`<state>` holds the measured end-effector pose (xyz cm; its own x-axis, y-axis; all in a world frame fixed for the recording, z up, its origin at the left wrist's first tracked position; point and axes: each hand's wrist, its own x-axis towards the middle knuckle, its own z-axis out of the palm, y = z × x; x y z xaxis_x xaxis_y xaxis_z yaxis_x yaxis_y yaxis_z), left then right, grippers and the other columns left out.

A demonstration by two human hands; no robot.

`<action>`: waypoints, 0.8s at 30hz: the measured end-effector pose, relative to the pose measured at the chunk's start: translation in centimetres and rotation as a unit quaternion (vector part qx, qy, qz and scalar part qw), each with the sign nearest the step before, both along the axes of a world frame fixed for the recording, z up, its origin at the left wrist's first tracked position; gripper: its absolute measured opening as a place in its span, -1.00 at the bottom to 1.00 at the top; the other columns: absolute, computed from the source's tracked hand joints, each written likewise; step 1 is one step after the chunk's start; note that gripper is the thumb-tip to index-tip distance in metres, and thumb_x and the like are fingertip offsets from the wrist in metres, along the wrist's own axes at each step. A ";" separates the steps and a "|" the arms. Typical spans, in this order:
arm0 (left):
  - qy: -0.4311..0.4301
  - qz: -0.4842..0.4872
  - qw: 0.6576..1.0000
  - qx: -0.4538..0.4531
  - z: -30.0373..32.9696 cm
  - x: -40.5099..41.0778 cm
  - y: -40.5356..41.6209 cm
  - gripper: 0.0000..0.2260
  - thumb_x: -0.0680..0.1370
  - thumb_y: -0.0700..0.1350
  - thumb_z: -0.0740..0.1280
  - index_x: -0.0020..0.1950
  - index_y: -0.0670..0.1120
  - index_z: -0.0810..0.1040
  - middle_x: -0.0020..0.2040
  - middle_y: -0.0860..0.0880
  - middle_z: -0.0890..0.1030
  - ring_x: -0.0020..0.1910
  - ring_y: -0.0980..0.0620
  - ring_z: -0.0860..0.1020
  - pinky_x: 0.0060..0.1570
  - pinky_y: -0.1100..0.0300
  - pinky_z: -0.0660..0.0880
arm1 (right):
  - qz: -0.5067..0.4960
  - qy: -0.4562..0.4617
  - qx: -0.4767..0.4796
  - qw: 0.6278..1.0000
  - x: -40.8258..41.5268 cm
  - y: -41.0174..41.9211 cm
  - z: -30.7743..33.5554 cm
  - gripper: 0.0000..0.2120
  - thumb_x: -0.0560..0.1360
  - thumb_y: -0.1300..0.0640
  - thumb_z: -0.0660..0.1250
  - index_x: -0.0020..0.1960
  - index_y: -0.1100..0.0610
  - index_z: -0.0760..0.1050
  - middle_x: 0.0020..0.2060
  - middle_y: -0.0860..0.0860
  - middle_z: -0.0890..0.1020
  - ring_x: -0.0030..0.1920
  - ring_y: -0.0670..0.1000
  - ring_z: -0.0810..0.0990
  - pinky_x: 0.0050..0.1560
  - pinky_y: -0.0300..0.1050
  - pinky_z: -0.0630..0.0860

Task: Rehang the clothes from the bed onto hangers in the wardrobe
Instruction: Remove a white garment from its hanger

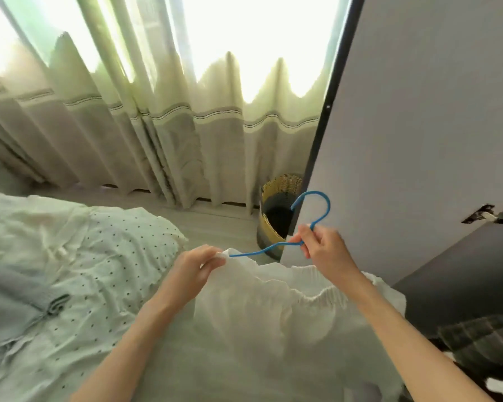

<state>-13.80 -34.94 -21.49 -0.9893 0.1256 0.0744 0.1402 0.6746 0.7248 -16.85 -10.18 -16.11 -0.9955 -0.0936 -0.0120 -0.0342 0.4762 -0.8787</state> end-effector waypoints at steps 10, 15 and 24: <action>0.006 0.187 0.982 0.021 4.4 5.8 -11.8 -0.89 0.47 -0.09 0.41 -0.05 0.08 0.61 -0.13 0.24 0.62 -0.08 0.28 0.53 -0.05 0.42 0.39 | 0.207 0.034 -0.064 0.976 -3.0 -16.3 1.1 -0.66 0.59 0.14 0.16 -0.27 0.15 0.59 -0.64 -0.11 0.37 -0.57 -0.15 0.30 -0.45 -0.30 0.27; -0.005 0.347 0.938 -0.031 5.8 10.7 -16.0 -0.67 0.39 -0.12 0.49 0.10 0.07 0.52 -0.07 0.29 0.47 -0.08 0.31 0.45 -0.07 0.54 0.32 | 0.308 0.014 -0.107 0.945 -4.3 -22.2 2.5 -0.64 0.60 0.13 0.13 -0.29 0.17 0.56 -0.55 0.01 0.34 -0.57 -0.15 0.27 -0.47 -0.37 0.23; 0.032 0.504 0.861 -0.051 7.4 15.0 -16.2 -0.87 0.46 -0.09 0.42 -0.01 -0.05 0.63 -0.24 0.27 0.58 -0.18 0.27 0.51 -0.11 0.33 0.39 | 0.515 0.083 -0.070 0.850 -2.8 -31.8 5.4 -0.62 0.59 0.07 0.16 -0.37 -0.06 0.50 -0.57 -0.09 0.41 -0.52 -0.12 0.35 -0.31 -0.13 0.35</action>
<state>1.21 -51.16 -14.06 -0.5932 -0.7866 0.1714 -0.5173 0.5356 0.6675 -19.67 -42.00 -10.75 -0.3715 -0.9056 0.2045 -0.4992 0.0091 -0.8664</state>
